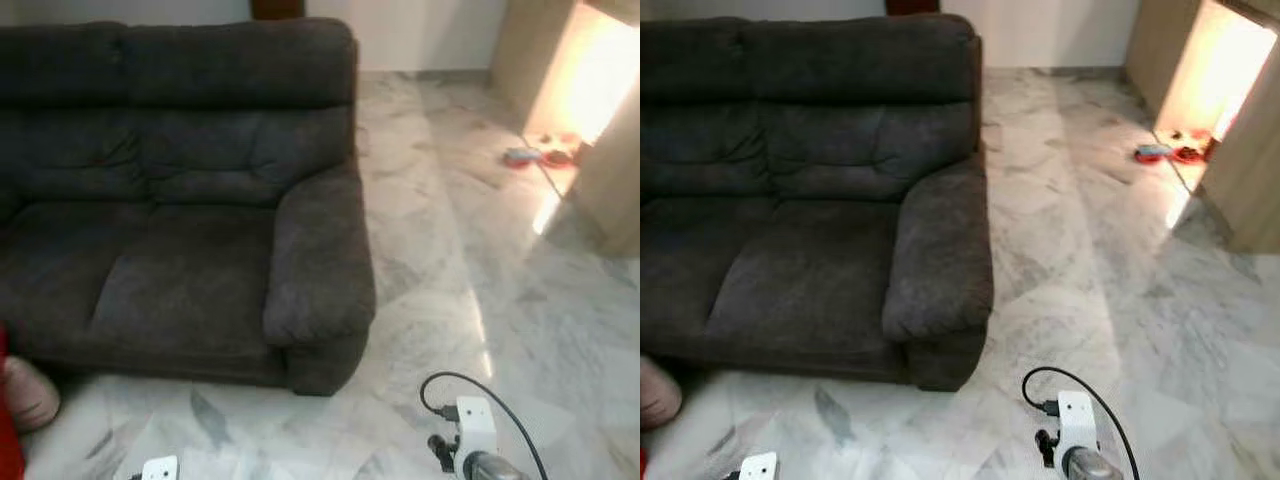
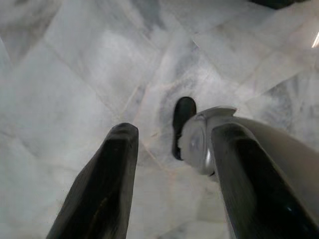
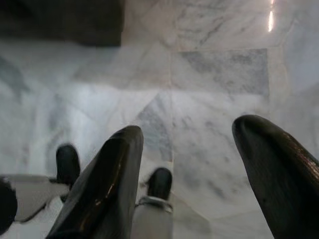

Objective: Move the pillow to the sofa from floor

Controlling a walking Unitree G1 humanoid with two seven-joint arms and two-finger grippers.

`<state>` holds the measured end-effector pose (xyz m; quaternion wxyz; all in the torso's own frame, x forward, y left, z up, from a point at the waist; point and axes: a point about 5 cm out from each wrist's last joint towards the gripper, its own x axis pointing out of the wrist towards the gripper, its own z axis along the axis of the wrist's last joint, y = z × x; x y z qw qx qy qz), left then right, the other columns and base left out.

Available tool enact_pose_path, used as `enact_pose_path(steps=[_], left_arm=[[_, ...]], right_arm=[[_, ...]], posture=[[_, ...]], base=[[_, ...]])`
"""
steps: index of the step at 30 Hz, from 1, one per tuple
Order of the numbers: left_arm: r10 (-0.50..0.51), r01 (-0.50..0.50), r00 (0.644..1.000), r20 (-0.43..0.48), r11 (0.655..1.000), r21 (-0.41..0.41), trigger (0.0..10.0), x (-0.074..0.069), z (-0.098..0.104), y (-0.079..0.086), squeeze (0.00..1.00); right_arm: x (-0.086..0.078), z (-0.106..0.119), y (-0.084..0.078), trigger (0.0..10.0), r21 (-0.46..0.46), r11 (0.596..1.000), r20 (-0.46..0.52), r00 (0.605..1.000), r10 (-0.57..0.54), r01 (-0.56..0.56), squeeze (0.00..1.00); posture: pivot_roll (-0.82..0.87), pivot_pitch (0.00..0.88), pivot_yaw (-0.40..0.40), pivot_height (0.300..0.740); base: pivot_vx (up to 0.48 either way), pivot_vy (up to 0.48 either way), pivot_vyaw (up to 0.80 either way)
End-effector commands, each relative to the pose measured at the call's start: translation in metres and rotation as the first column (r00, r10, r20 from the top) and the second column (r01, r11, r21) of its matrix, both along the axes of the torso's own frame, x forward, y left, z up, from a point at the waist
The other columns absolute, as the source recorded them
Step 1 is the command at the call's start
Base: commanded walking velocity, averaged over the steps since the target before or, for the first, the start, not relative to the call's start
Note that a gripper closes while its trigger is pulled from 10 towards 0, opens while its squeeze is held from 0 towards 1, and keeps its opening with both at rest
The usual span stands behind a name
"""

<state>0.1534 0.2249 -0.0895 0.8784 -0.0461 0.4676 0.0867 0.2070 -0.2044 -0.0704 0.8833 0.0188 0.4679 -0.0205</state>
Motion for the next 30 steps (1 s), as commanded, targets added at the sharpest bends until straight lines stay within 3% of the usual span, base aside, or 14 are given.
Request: enact_pose_path(steps=[1, 6, 12, 25, 30], left_arm=[[0.006, -0.006, 1.000, -0.022, 1.000, 0.008, 10.0, -0.0059, -0.0021, 0.0019, 0.00], [0.009, -0.009, 1.000, -0.023, 1.000, 0.006, 10.0, -0.0059, -0.0022, 0.0017, 0.00], [0.020, -0.020, 0.999, -0.032, 1.000, -0.001, 10.0, -0.0069, -0.0028, 0.0014, 0.00], [0.018, -0.018, 0.999, -0.040, 1.000, 0.001, 10.0, -0.0075, -0.0031, 0.0019, 0.00], [0.019, -0.019, 0.999, -0.039, 1.000, 0.000, 10.0, -0.0070, -0.0029, 0.0018, 0.00]], right_arm=[[-0.0003, -0.0004, 0.0012, 10.0, 0.007, 1.000, -0.003, 1.000, 0.000, 0.000, 0.00], [-0.0007, -0.0006, 0.0018, 10.0, 0.027, 0.999, -0.002, 1.000, -0.018, 0.018, 0.00], [-0.0017, -0.0013, 0.0019, 10.0, 0.040, 0.998, -0.003, 0.999, -0.053, 0.053, 0.00], [-0.0004, -0.0005, 0.0023, 10.0, 0.030, 1.000, 0.002, 1.000, -0.010, 0.010, 0.00], [0.0000, -0.0002, 0.0017, 10.0, 0.021, 1.000, 0.002, 1.000, -0.006, 0.006, 0.00]], posture=[[-0.06, 0.043, -0.014, 0.740], [-0.06, 0.045, -0.015, 0.740], [-0.06, 0.045, -0.017, 0.740], [-0.06, 0.048, -0.016, 0.740], [-0.06, 0.049, -0.016, 0.740]], base=[[0.000, 0.000, 0.80], [0.000, 0.000, 0.74], [0.000, 0.000, 0.00], [0.000, 0.348, 0.00], [0.000, 0.356, 0.76]])
